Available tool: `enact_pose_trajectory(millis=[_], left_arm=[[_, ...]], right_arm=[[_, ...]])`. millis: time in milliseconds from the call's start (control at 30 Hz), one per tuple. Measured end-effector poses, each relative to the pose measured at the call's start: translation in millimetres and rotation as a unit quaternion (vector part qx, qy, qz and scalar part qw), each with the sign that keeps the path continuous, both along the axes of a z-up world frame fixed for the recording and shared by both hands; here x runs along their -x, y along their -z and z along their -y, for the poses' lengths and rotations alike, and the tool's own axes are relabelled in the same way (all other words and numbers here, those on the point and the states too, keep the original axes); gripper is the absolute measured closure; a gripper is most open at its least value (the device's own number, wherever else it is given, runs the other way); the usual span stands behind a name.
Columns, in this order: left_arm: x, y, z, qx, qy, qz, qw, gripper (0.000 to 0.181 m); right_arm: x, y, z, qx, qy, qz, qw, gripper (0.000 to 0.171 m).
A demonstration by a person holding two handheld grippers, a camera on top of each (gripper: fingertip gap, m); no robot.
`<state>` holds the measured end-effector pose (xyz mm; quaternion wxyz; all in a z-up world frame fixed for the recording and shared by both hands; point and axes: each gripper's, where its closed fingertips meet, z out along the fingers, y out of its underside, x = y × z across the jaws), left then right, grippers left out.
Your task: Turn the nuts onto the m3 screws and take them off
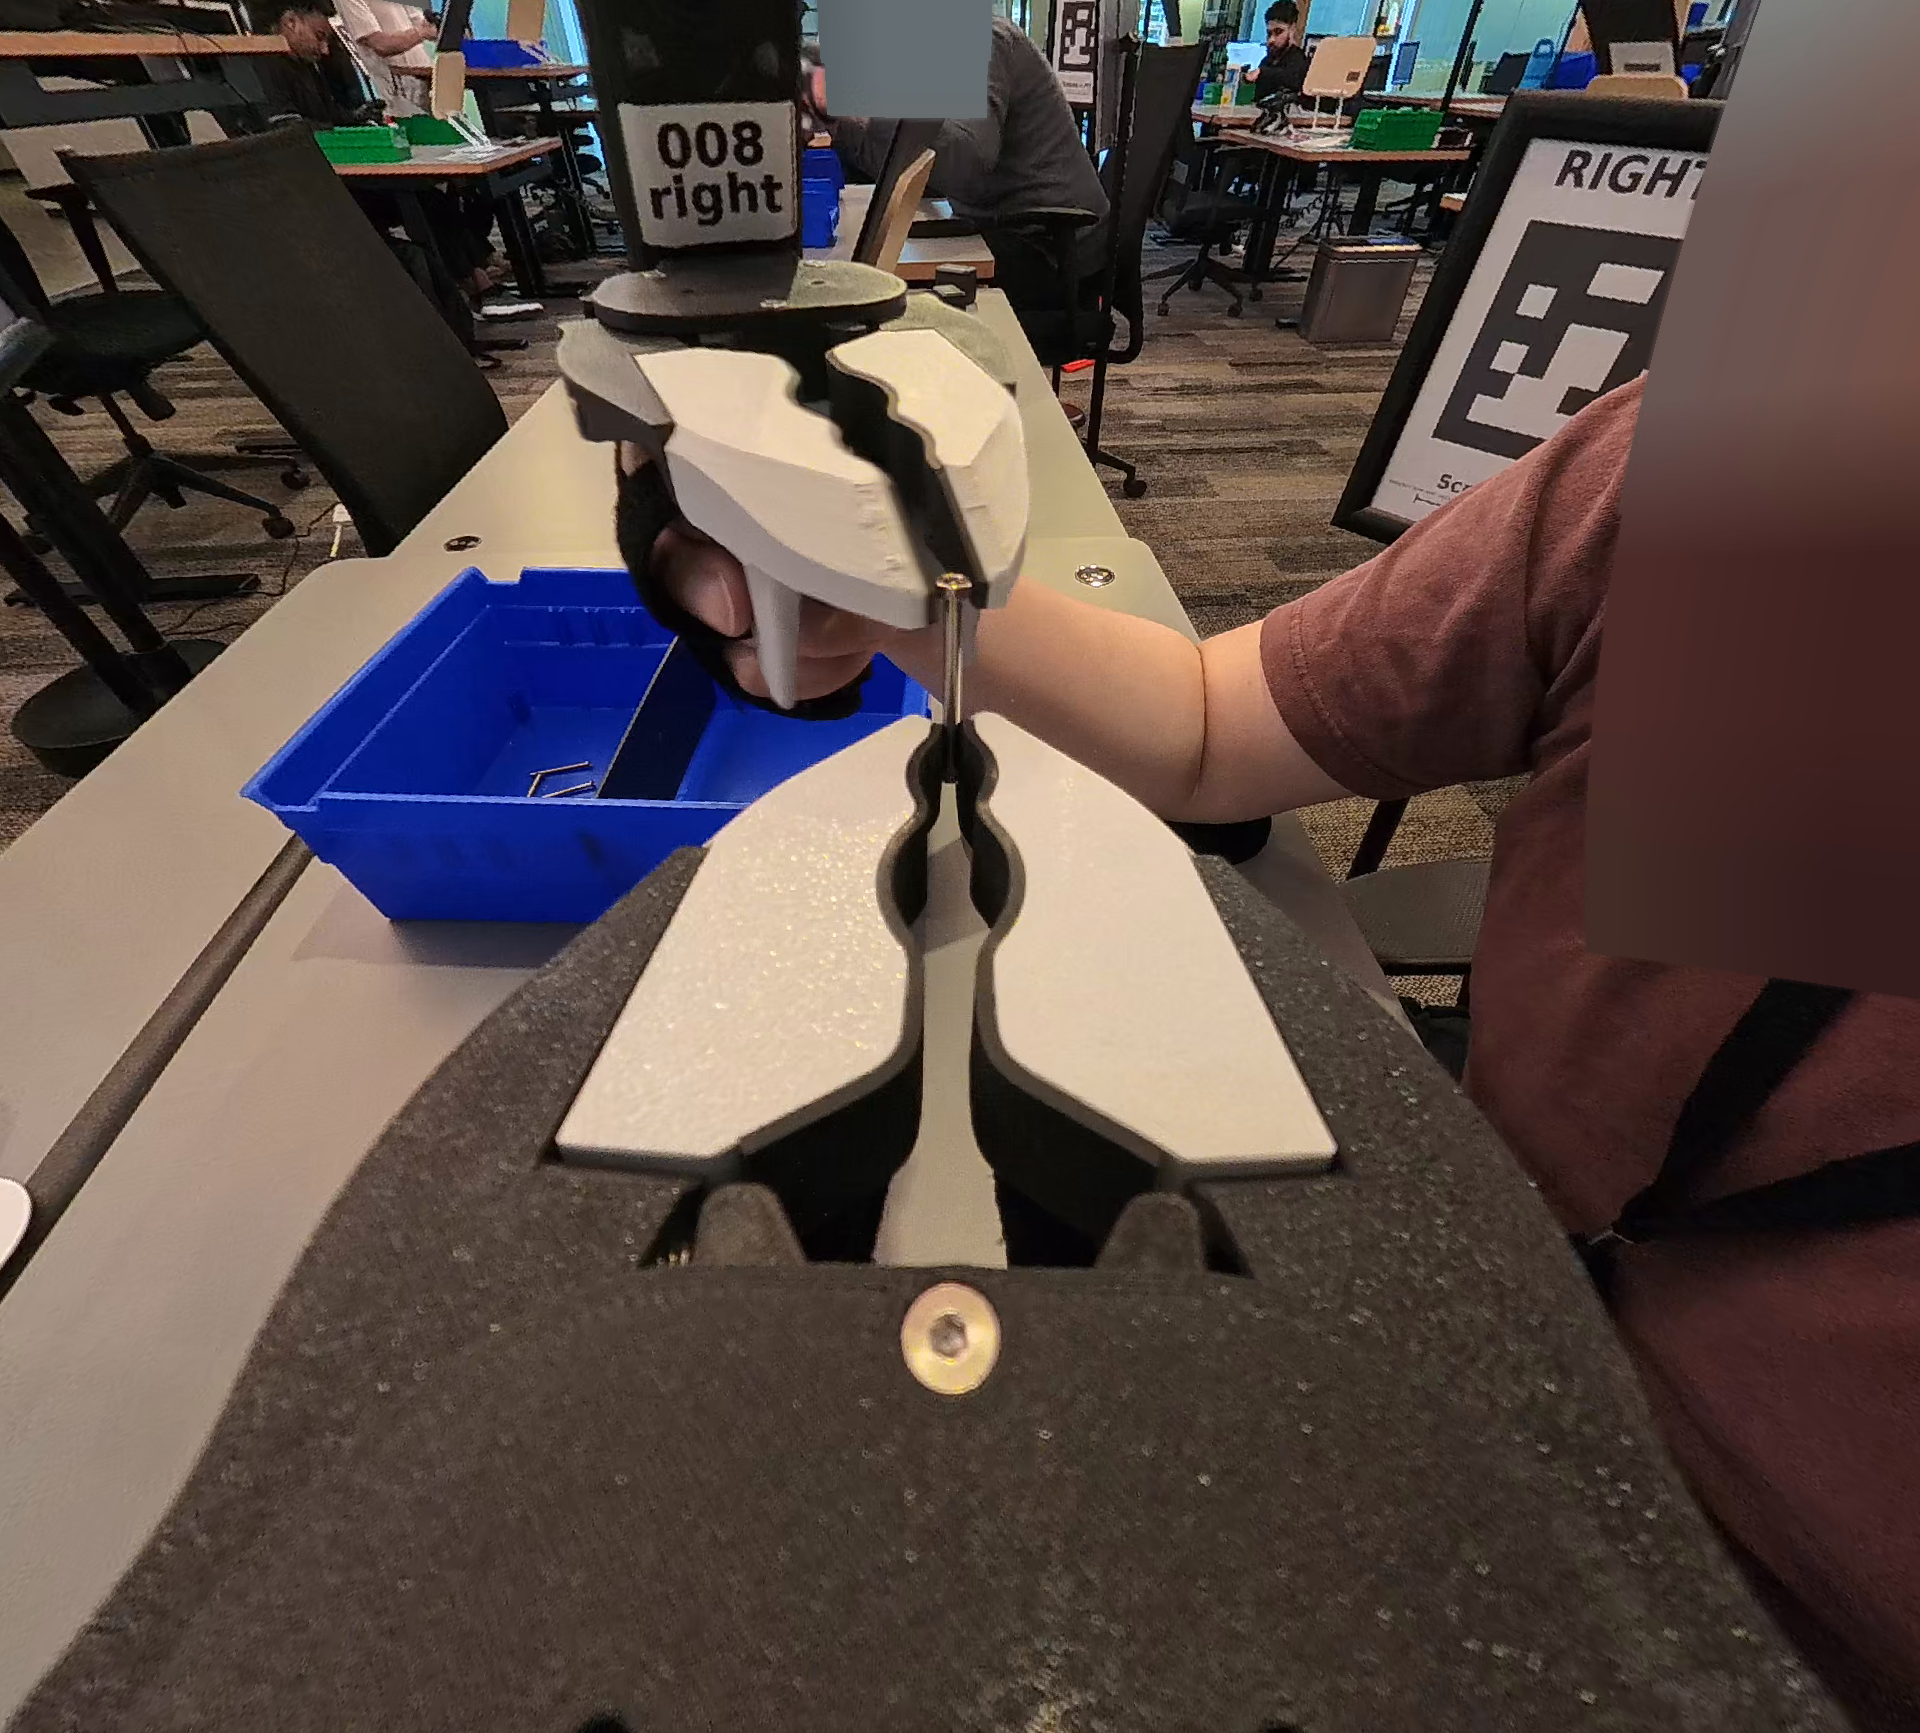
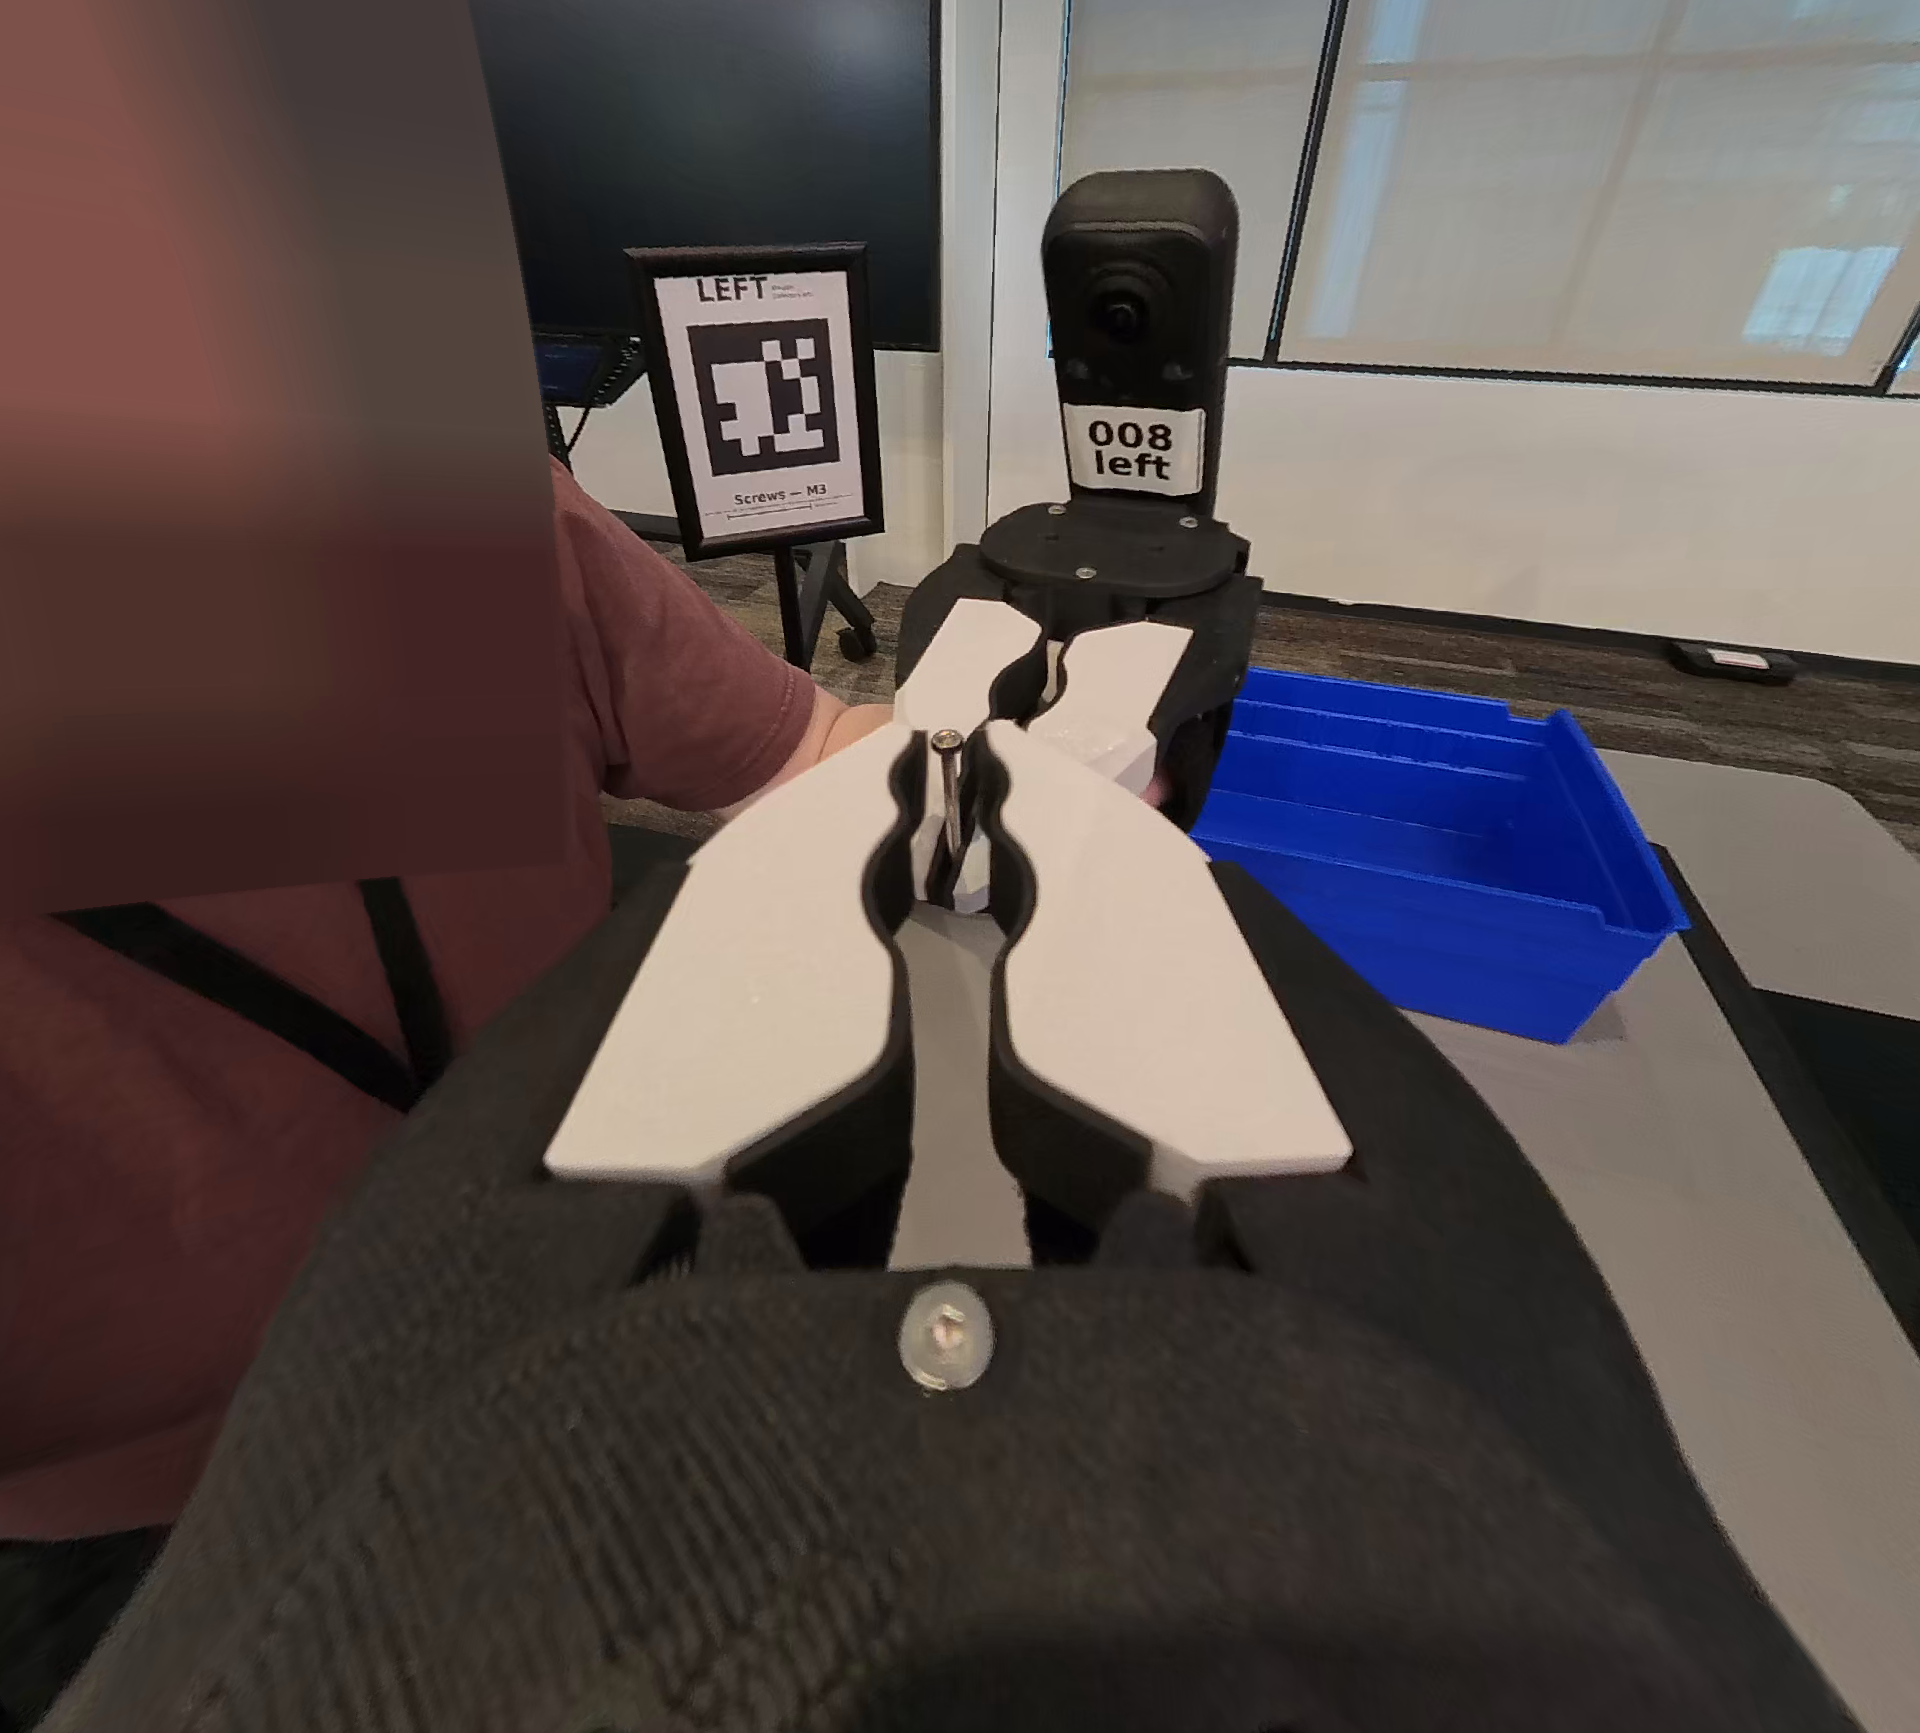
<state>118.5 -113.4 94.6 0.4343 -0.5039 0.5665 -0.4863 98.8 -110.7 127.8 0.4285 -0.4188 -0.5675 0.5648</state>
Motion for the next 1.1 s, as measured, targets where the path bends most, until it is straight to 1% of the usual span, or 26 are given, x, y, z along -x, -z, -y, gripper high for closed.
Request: enact_pose_trajectory(millis=[33, 267, 400, 533, 633, 767, 867, 967, 1100], left_arm=[[0, 0, 0, 0.000, 0.000, 0.001, 1.000, 0.179], [0, 0, 0, 0.006, 0.005, 0.003, 1.000, 0.179], [0, -1, 3, 0.019, 0.019, 0.006, 1.000, 0.179], [1, -3, 10, 0.040, 0.053, 0.014, 0.998, 0.179], [2, -7, 26, 0.073, 0.109, 0.022, 0.991, 0.179], [3, -9, 51, 0.125, 0.197, 0.024, 0.972, 0.179], [3, -8, 68, 0.170, 0.262, 0.022, 0.950, 0.179], [2, -5, 81, 0.208, 0.316, 0.021, 0.926, 0.179], [1, -4, 91, 0.244, 0.363, 0.028, 0.899, 0.179]], right_arm=[[0, 0, 0, -0.002, 0.000, 0.000, 1.000, 0.165], [0, -1, 0, -0.005, -0.001, -0.006, 1.000, 0.165], [2, -2, 1, 0.002, -0.013, -0.017, 1.000, 0.165], [0, -4, 8, 0.019, -0.050, -0.031, 0.998, 0.165], [-3, -7, 22, 0.031, -0.107, -0.054, 0.992, 0.165], [-7, -8, 45, 0.040, -0.198, -0.080, 0.976, 0.165], [-9, -6, 60, 0.032, -0.249, -0.092, 0.964, 0.165], [-12, -2, 73, 0.011, -0.280, -0.102, 0.954, 0.165], [-15, 0, 82, -0.009, -0.300, -0.106, 0.948, 0.165]])
